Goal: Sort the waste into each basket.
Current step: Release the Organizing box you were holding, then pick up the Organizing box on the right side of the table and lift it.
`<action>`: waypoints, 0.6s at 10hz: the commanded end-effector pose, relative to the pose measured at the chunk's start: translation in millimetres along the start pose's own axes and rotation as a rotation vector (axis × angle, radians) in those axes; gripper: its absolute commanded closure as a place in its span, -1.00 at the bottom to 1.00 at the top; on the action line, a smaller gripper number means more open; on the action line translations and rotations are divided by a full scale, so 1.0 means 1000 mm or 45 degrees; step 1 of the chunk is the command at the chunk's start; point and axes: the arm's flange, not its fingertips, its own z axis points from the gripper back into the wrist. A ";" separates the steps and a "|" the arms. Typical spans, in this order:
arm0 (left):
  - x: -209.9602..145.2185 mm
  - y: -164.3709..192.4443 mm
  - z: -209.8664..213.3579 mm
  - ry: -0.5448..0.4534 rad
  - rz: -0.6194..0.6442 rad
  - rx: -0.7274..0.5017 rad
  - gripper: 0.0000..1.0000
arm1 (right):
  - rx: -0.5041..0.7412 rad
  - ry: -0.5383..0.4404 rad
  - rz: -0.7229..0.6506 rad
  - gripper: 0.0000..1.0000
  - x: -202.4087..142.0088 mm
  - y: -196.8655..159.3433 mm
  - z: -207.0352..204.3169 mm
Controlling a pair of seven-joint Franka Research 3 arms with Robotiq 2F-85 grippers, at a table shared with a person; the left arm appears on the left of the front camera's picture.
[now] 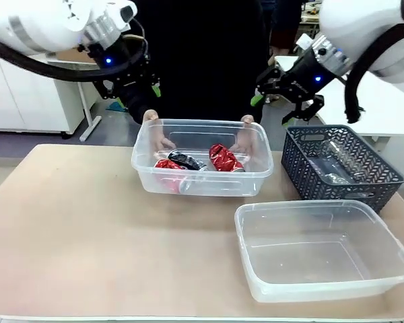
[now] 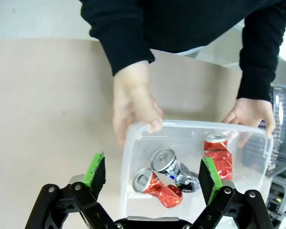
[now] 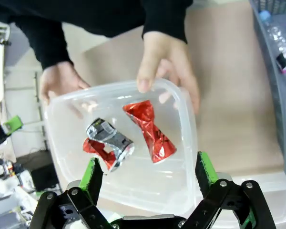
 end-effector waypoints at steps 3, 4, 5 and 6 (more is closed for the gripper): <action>0.005 -0.005 0.002 0.013 0.017 0.047 -1.00 | -0.027 0.025 -0.028 -1.00 0.007 0.006 0.004; 0.005 -0.005 0.002 0.013 0.017 0.047 -1.00 | -0.027 0.025 -0.028 -1.00 0.007 0.006 0.004; 0.005 -0.005 0.002 0.013 0.017 0.047 -1.00 | -0.027 0.025 -0.028 -1.00 0.007 0.006 0.004; 0.004 -0.002 -0.001 0.013 0.001 0.029 -1.00 | 0.000 0.019 -0.005 -1.00 0.003 0.002 0.000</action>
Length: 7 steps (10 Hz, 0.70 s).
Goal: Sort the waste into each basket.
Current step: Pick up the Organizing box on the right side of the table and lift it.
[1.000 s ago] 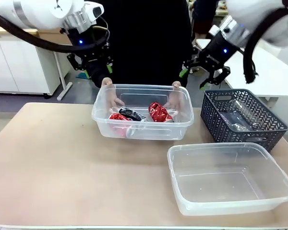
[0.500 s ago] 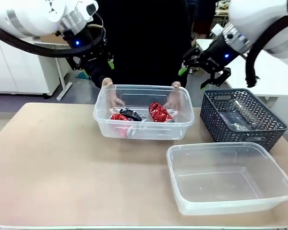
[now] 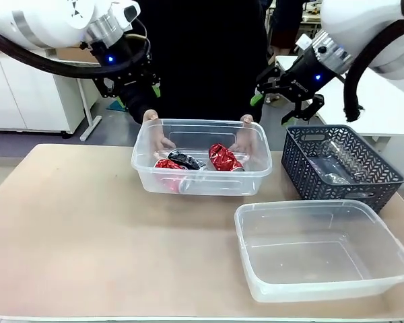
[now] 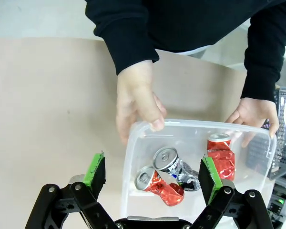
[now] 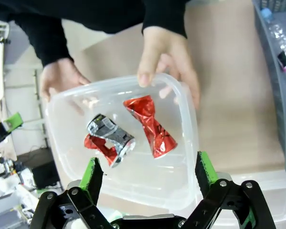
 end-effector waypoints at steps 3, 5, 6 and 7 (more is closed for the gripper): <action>-0.031 0.013 0.079 0.160 -0.188 -0.269 -1.00 | 0.392 0.103 -0.012 -1.00 -0.078 -0.087 0.134; -0.085 0.023 0.137 0.135 -0.179 -0.243 -1.00 | 0.426 -0.005 0.010 -1.00 -0.126 -0.142 0.198; -0.110 0.035 0.158 0.071 -0.139 -0.207 -1.00 | 0.419 -0.077 -0.051 -1.00 -0.139 -0.164 0.212; -0.128 0.046 0.167 0.031 -0.102 -0.158 -1.00 | 0.311 -0.249 -0.116 -1.00 -0.144 -0.176 0.215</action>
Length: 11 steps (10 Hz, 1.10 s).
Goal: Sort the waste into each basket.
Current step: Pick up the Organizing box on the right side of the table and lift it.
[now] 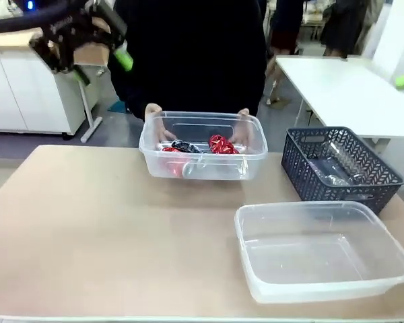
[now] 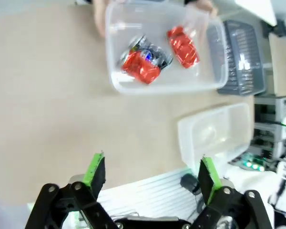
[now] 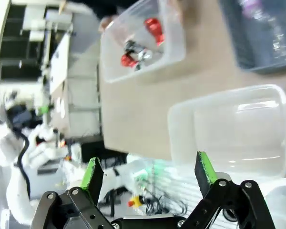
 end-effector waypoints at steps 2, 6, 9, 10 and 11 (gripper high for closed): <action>0.029 -0.009 -0.022 0.036 -0.018 -0.026 -1.00 | 0.030 0.114 0.014 -1.00 0.013 0.017 -0.028; 0.006 -0.108 -0.102 0.190 0.191 0.185 -1.00 | -0.526 0.193 0.272 -1.00 -0.016 -0.043 -0.032; -0.050 -0.226 -0.219 0.444 0.045 0.434 -1.00 | -0.629 0.351 0.107 -1.00 -0.066 -0.130 -0.073; -0.059 -0.232 -0.232 0.601 -0.064 0.456 -1.00 | -0.713 0.369 0.144 -1.00 -0.080 -0.148 -0.083; -0.084 -0.202 -0.204 0.362 0.091 0.334 -1.00 | -0.604 0.098 0.088 -1.00 -0.064 -0.135 -0.054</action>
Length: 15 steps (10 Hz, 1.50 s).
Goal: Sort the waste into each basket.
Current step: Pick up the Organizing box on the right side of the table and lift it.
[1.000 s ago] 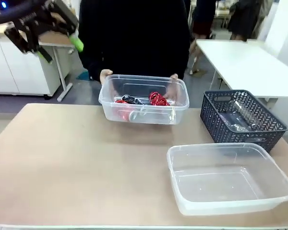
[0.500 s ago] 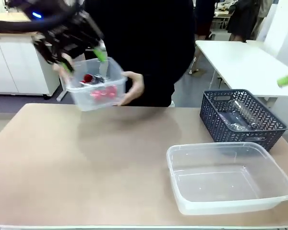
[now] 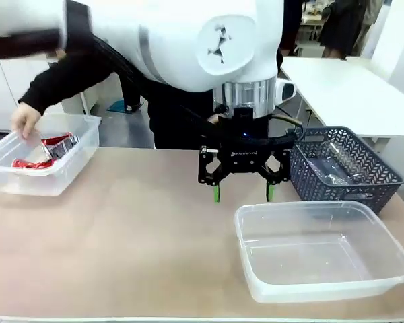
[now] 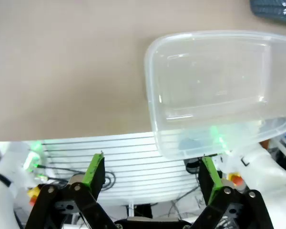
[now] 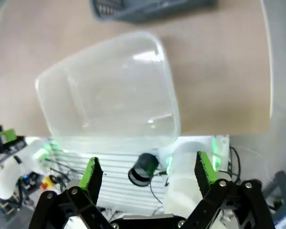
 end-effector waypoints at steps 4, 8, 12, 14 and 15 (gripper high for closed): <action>0.012 0.023 0.028 -0.077 0.061 -0.037 -1.00 | -0.054 0.093 0.131 -1.00 0.017 0.029 -0.027; 0.002 -0.005 -0.079 -0.072 0.158 0.073 -1.00 | -0.137 0.505 0.268 -1.00 0.024 0.020 -0.156; 0.009 -0.028 -0.120 -0.090 0.221 0.074 -1.00 | -0.336 0.625 0.235 -1.00 0.006 -0.011 -0.193; 0.011 -0.032 -0.135 -0.075 0.240 0.081 -1.00 | -0.353 0.640 0.253 -1.00 0.001 -0.017 -0.214; 0.011 -0.033 -0.137 -0.074 0.247 0.081 -1.00 | -0.344 0.651 0.263 -1.00 0.000 -0.017 -0.222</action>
